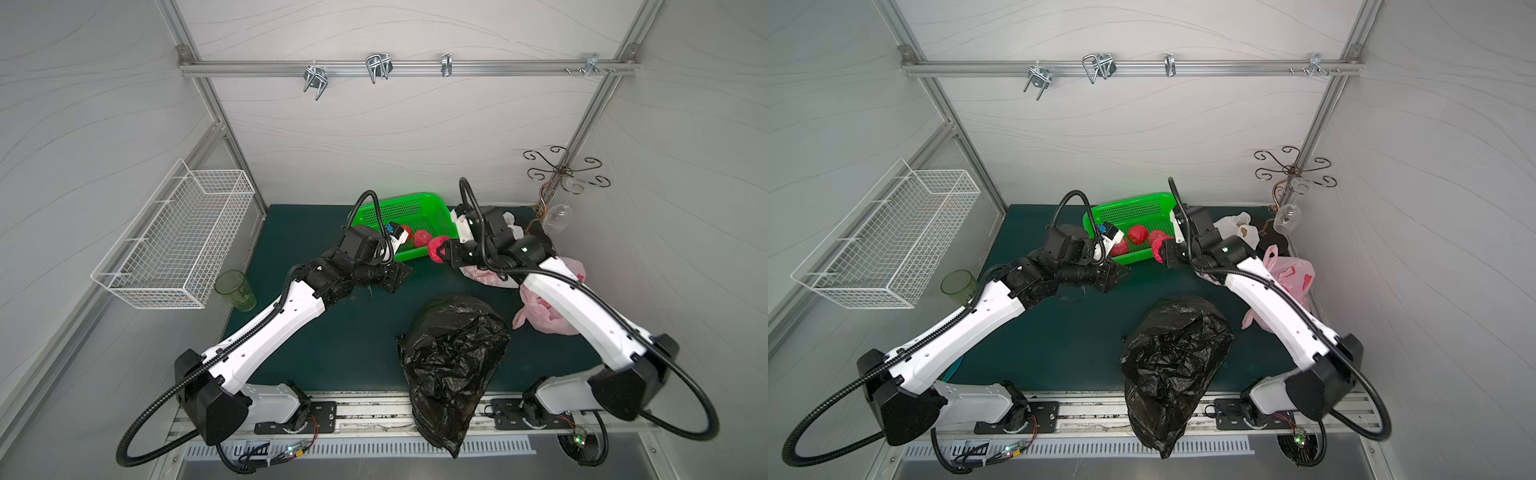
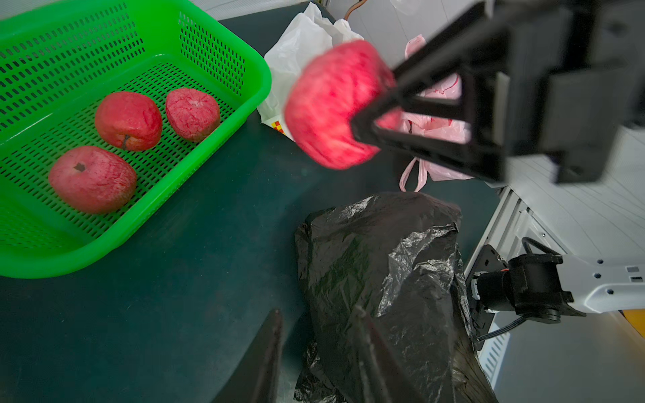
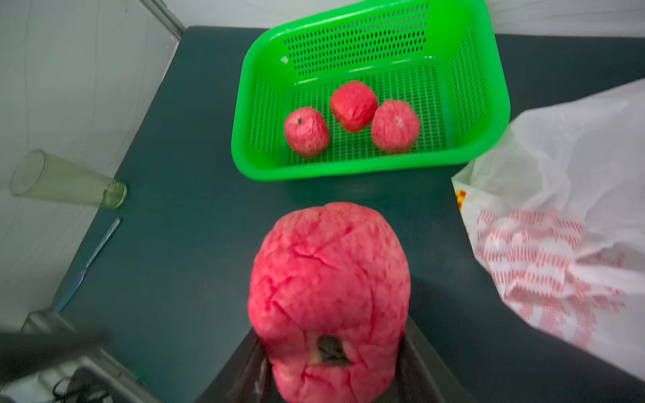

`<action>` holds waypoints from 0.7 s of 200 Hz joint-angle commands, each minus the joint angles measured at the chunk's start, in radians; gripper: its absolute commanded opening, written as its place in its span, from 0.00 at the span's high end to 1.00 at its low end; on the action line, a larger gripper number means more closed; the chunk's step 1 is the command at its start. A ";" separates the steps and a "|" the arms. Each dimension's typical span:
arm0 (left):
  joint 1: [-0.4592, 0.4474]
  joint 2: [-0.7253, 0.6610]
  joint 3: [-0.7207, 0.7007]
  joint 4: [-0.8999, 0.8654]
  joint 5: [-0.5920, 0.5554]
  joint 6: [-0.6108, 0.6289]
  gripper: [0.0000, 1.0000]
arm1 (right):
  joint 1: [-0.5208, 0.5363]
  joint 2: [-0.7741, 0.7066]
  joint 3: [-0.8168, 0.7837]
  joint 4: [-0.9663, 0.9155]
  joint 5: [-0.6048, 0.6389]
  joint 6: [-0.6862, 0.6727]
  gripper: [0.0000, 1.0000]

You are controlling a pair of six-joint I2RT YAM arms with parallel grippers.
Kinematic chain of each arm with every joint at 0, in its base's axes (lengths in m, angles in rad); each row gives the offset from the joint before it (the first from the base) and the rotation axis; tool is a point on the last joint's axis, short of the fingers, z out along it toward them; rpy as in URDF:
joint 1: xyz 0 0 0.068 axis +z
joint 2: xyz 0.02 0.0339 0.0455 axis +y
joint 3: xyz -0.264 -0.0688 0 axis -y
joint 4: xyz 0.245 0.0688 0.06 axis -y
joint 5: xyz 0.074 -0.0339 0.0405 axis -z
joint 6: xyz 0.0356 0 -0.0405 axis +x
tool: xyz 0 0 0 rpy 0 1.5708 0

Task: Untie the knot of a plastic bag & take out the apple
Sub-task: Place the apple in the basket.

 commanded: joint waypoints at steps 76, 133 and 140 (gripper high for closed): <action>0.025 -0.026 0.003 0.052 0.048 -0.011 0.63 | -0.161 0.734 0.728 -0.044 0.061 -0.037 0.45; 0.043 -0.028 0.001 0.059 0.062 -0.019 0.63 | -0.164 0.894 0.842 -0.087 0.128 -0.059 0.44; 0.044 -0.029 0.002 0.060 0.065 -0.020 0.63 | -0.165 0.903 0.843 -0.089 0.136 -0.064 0.44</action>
